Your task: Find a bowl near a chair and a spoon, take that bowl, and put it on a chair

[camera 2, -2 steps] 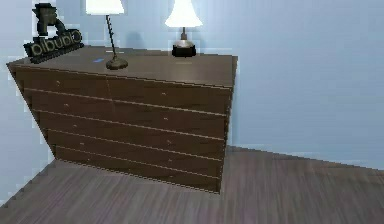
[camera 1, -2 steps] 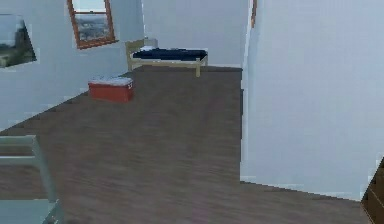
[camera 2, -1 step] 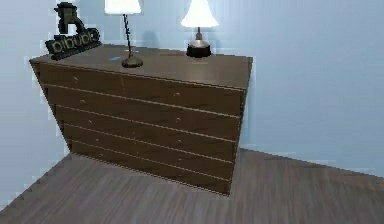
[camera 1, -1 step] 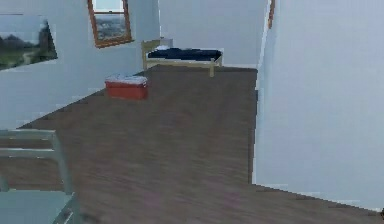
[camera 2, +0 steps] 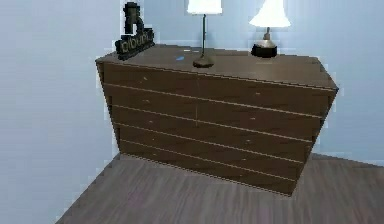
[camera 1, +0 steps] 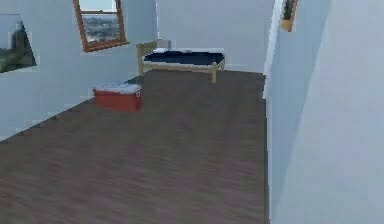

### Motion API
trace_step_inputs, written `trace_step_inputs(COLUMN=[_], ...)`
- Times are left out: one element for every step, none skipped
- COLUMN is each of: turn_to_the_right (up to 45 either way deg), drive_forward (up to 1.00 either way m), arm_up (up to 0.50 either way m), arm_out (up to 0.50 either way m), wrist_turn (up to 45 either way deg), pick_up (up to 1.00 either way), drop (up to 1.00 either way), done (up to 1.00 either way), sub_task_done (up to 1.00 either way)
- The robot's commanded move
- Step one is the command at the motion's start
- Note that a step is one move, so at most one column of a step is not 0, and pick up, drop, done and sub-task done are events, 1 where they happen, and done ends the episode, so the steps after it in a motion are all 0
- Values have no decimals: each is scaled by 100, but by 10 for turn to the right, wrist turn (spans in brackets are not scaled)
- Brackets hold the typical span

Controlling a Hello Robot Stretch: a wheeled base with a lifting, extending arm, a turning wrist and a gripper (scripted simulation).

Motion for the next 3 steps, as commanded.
trace_step_inputs(turn_to_the_right=[0, 0, 150], drive_forward=[100, 15, 0], arm_up=[0, 0, 0], arm_out=[0, 0, 0], wrist_turn=[0, 0, 0], pick_up=[0, 0, 0], drop=[0, 0, 0], done=[0, 0, 0], sub_task_done=[0, 0, 0])
